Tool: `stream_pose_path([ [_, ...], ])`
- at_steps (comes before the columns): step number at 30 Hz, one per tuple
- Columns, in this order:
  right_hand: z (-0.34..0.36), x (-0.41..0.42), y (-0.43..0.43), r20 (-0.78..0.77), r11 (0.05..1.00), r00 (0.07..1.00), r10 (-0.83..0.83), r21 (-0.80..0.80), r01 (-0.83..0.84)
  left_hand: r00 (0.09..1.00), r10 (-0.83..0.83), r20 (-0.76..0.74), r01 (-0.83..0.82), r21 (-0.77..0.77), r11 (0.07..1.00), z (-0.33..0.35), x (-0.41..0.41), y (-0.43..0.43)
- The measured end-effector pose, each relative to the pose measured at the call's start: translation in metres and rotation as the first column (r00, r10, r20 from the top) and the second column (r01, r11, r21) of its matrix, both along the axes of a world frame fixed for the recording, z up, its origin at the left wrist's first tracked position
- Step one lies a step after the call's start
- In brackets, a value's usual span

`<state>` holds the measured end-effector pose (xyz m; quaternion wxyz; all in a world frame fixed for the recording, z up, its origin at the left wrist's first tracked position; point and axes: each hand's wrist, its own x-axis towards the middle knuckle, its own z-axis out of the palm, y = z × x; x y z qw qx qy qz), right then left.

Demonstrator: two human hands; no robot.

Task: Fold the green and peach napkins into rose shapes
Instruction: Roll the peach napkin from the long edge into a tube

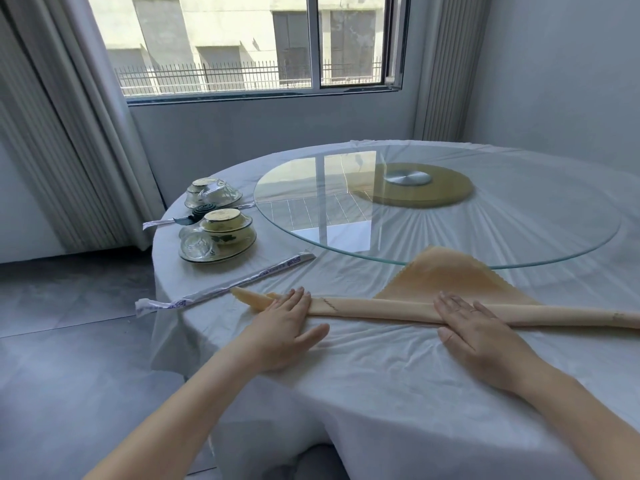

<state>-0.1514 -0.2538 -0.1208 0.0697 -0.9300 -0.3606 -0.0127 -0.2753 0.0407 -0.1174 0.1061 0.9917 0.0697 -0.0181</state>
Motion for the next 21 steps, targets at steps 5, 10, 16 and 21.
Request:
stream_pose_path([
  [5, 0.0, 0.0, 0.001, -0.007, 1.0, 1.0, -0.003, -0.007, 0.003, 0.999, 0.024, -0.027, -0.023, 0.017, 1.0, 0.001, -0.004, 0.006],
  [10, 0.0, 0.001, 0.0, -0.011, 1.0, 1.0, -0.001, -0.012, 0.001, 0.995, 0.093, -0.03, -0.091, 0.068, 0.994, 0.003, -0.013, 0.019],
  [16, -0.001, 0.002, -0.001, -0.015, 0.999, 1.0, -0.016, -0.031, 0.016, 0.987, 0.155, -0.049, -0.151, 0.078, 0.986, 0.008, -0.011, 0.018],
  [21, 0.0, 0.0, -0.001, -0.014, 1.0, 1.0, -0.017, -0.011, 0.017, 0.996, -0.009, 0.094, -0.007, 0.175, 0.984, 0.019, 0.01, -0.026],
])
